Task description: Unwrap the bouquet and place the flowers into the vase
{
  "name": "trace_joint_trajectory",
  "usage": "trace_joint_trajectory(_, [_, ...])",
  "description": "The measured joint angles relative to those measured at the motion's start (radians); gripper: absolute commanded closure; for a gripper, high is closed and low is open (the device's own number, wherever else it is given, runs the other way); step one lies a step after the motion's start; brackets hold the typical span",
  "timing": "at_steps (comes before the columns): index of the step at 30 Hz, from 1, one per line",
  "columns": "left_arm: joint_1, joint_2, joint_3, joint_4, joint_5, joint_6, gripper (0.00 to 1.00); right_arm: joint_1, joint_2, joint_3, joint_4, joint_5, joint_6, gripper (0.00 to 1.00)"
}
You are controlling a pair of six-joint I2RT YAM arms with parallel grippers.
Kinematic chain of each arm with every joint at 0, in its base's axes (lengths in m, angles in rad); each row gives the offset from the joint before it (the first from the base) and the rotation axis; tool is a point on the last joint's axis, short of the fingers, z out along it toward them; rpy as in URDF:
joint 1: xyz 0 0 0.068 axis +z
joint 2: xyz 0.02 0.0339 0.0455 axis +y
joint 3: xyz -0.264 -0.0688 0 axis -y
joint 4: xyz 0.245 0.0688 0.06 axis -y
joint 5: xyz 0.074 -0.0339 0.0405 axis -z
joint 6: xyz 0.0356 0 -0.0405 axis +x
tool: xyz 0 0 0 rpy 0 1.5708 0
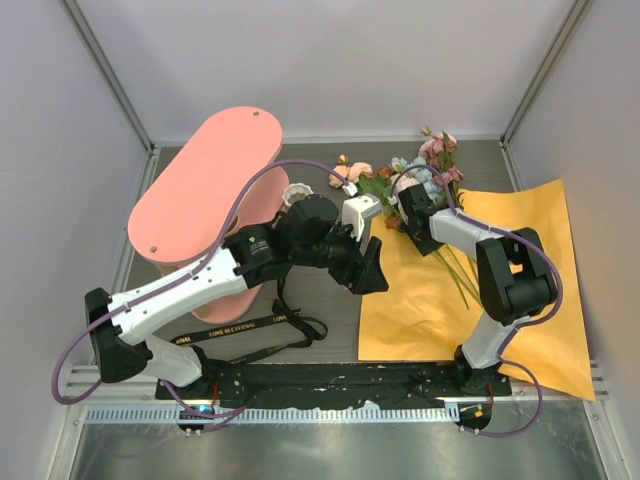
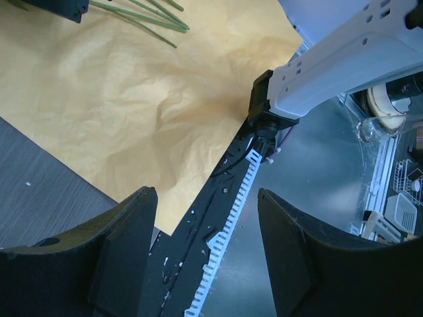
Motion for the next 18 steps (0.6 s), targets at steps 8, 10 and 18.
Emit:
trace_joint_trajectory(8, [0.000,-0.014,-0.010,0.000,0.005,0.000,0.34,0.015,0.025,-0.004,0.015,0.037,-0.008,0.81])
trace_joint_trajectory(10, [0.000,-0.017,-0.011,0.000,0.005,0.000,0.34,0.021,0.025,-0.006,0.024,0.053,-0.014,0.88])
trace_joint_trajectory(18, [0.000,-0.023,-0.011,0.000,0.005,0.000,0.34,0.077,0.005,-0.075,0.100,0.163,-0.073,0.99])
